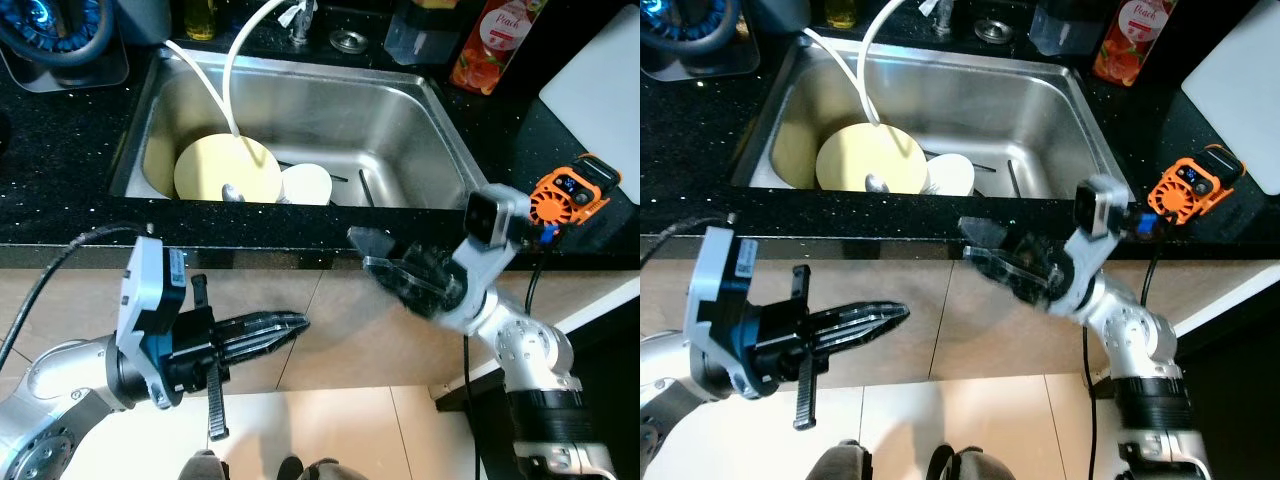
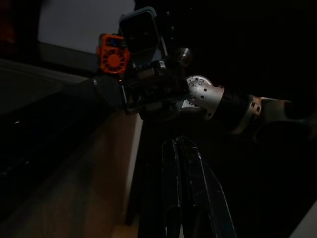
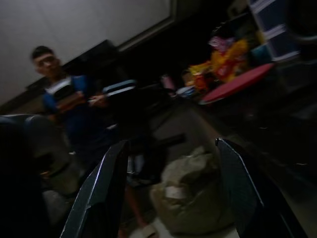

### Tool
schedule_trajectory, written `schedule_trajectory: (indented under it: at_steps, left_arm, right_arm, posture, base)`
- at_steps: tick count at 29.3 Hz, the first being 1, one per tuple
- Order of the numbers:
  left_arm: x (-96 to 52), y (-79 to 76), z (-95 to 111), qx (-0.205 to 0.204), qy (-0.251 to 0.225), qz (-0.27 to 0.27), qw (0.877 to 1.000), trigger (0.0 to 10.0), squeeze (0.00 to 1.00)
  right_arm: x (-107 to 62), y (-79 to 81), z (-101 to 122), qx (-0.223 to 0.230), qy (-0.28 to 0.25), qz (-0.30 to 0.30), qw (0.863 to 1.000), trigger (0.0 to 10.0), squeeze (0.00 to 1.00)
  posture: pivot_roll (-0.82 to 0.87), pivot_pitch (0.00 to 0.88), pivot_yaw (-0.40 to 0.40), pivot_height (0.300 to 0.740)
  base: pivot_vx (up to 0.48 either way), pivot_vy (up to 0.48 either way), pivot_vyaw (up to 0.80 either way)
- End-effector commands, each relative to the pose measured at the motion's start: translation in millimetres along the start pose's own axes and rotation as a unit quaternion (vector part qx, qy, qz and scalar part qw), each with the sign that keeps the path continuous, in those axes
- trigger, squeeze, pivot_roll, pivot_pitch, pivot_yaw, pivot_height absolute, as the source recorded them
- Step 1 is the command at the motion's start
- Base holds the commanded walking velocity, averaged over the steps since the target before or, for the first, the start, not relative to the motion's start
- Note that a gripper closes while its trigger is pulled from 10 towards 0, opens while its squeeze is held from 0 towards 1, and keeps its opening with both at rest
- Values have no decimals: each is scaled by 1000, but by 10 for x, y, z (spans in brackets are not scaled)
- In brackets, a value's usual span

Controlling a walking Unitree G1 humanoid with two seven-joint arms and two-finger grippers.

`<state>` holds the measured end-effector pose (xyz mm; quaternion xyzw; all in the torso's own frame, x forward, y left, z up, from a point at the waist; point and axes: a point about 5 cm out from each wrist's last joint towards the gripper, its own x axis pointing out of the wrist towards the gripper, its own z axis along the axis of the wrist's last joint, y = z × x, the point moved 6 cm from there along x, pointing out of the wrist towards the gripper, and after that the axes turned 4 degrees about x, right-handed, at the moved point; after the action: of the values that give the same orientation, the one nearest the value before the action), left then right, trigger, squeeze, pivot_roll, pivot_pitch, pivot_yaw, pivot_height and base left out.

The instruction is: Kitchen organization

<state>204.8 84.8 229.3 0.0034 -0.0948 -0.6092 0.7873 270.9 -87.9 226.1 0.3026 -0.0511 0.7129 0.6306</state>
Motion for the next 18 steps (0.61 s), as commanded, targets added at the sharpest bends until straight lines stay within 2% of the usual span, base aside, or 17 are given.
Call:
schedule_trajectory:
  at_steps: [1,3,6,7,8,9,12,13,14,15,16,17,18]
  left_arm:
    - [-11,-62,-48,-18,5,-20,1000,10000,0]
    - [-36,-95,-97,-31,11,-27,999,10000,0]
    - [-49,-117,-141,-37,19,-31,999,10000,0]
    - [-77,-159,-253,-50,42,-38,997,10000,0]
    - [-149,-256,-550,-80,100,-46,991,10000,0]
    - [-149,-256,-550,-80,100,-46,991,10000,0]
    - [-276,-359,-942,-116,174,-45,977,10000,0]
    - [-276,-359,-942,-116,174,-45,977,10000,0]
    - [-326,-377,-1067,-128,196,-39,971,10000,0]
    - [-326,-377,-1067,-128,196,-39,971,10000,0]
    - [-393,-365,-1232,-134,224,-23,965,10000,0]
    - [-393,-365,-1232,-134,224,-23,965,10000,0]
    - [-449,-348,-1360,-143,243,-7,959,10000,0]
  right_arm:
    - [0,75,-122,12,33,15,999,10000,0]
    - [-23,60,-347,21,90,5,996,10000,0]
    - [-44,44,-457,25,118,-1,993,10000,0]
    - [-93,17,-591,29,152,-13,988,10000,0]
    - [-197,-19,-792,37,201,-33,978,10000,0]
    - [-197,-19,-792,37,201,-33,978,10000,0]
    - [-336,-38,-966,51,241,-55,968,10000,0]
    - [-336,-38,-966,51,241,-55,968,10000,0]
    - [-386,-49,-1022,56,254,-65,963,10000,0]
    - [-386,-49,-1022,56,254,-65,963,10000,0]
    - [-460,-79,-1097,62,269,-81,958,10000,0]
    - [-460,-79,-1097,62,269,-81,958,10000,0]
    - [-539,-116,-1172,66,285,-99,951,10000,0]
  posture:
    - [231,63,-124,740]
    - [233,66,-123,740]
    - [233,66,-123,740]
    - [235,74,-126,740]
    - [237,79,-127,740]
    - [237,79,-127,740]
    - [237,89,-126,740]
    - [237,89,-126,740]
    - [237,90,-126,740]
    - [237,90,-126,740]
    - [234,95,-124,740]
    - [234,95,-124,740]
    - [235,95,-125,740]
  base:
    - [0,0,0]
    - [0,0,0]
    - [0,0,0]
    - [0,0,0]
    - [0,0,0]
    - [0,0,0]
    - [0,0,0]
    - [0,0,0]
    - [0,0,0]
    - [0,0,0]
    - [0,0,0]
    - [0,0,0]
    - [0,0,0]
